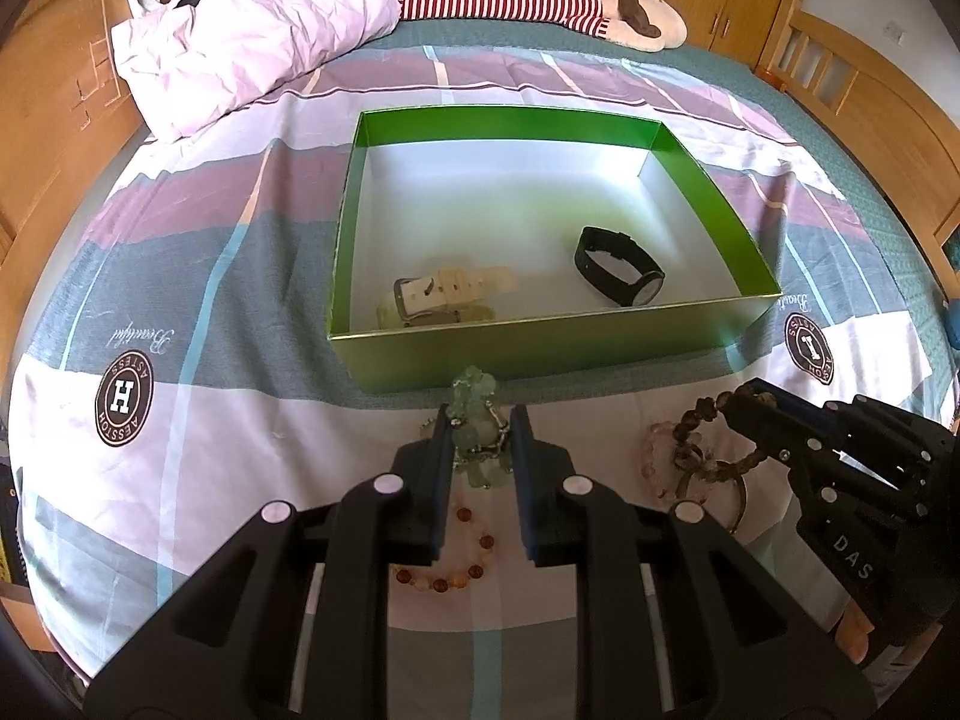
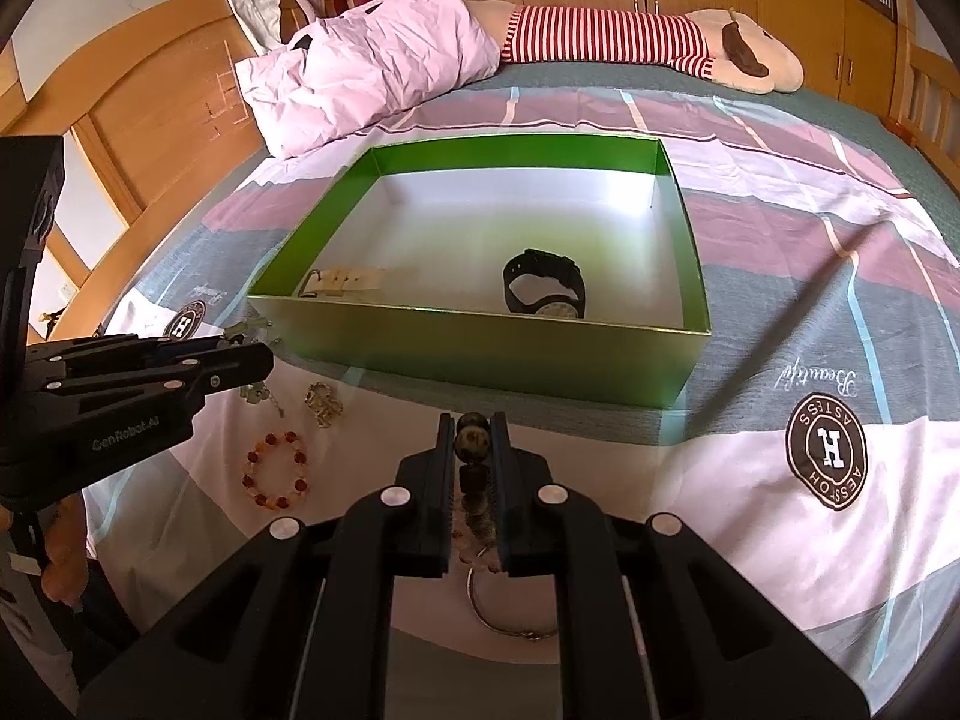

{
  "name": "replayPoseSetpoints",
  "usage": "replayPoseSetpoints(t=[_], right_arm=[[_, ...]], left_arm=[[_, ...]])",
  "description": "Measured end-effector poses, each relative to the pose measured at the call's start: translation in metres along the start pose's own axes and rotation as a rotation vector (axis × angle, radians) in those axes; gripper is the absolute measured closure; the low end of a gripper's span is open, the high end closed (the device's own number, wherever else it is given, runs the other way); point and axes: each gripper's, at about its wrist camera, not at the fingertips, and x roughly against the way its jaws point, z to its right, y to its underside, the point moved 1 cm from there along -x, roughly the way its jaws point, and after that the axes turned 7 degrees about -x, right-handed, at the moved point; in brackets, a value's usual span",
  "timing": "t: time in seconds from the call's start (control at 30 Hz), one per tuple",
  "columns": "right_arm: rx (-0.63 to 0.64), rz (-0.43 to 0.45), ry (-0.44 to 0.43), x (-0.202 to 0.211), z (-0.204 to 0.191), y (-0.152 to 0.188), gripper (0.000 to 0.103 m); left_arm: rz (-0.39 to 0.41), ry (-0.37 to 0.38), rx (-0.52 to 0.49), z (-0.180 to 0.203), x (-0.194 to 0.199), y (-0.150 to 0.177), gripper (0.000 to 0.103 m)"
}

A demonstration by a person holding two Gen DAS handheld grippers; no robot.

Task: Organize jewelry
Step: 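Lift both bracelets and carry them over the green box with both tools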

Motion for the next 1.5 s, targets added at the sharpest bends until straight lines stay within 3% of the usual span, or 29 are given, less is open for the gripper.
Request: replayPoseSetpoints(t=[1.27, 1.5], right_arm=[[0.016, 0.006, -0.035, 0.003, -0.007, 0.000, 0.092], [-0.002, 0.116, -0.093, 0.031, -0.013, -0.032, 0.092]], left_arm=[[0.027, 0.001, -0.012, 0.004, 0.009, -0.002, 0.085], [0.130, 0.012, -0.015, 0.003, 0.027, -0.031, 0.085]])
